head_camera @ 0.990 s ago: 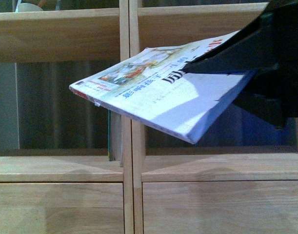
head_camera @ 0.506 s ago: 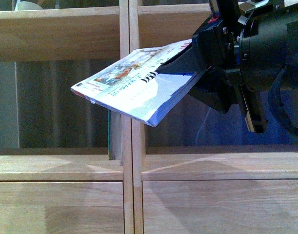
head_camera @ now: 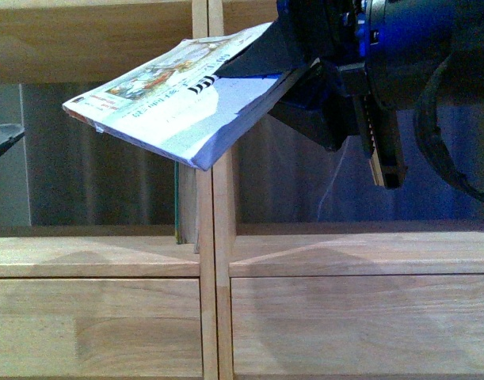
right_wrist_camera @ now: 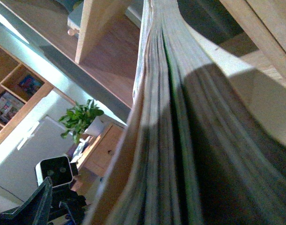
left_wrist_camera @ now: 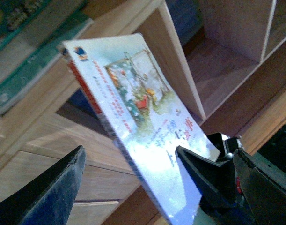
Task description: Organize books on shelf
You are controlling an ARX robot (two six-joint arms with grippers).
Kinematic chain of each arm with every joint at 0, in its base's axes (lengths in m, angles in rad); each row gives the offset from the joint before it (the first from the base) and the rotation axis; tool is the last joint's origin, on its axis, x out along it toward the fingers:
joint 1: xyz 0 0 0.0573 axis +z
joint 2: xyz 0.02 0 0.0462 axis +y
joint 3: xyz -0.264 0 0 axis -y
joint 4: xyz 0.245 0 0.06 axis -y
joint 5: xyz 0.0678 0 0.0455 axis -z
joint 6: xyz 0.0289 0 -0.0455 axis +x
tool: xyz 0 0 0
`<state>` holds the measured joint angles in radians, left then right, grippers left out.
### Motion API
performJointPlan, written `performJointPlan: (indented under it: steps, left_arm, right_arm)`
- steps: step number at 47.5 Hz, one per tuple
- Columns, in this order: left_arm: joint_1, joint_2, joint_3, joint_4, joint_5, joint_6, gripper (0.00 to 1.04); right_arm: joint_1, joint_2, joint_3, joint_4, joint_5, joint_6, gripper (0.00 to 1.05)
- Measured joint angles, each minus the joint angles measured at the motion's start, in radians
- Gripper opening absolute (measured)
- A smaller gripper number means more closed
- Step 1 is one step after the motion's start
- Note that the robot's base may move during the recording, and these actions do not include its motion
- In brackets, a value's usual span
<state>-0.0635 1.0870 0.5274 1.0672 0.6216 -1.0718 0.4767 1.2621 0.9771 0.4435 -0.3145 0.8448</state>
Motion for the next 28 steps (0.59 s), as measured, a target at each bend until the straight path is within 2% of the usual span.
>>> performJointPlan:
  steps: [12, 28]
  left_arm:
    - [-0.025, 0.077, 0.018, 0.111, -0.01, -0.069, 0.97]
    - [-0.039, 0.098, 0.04, 0.158, -0.012, -0.082, 0.97]
  right_arm:
    - [0.042, -0.035, 0.0, 0.001, -0.026, 0.009, 0.07]
    - [0.078, -0.084, -0.021, -0.004, -0.054, 0.023, 0.07]
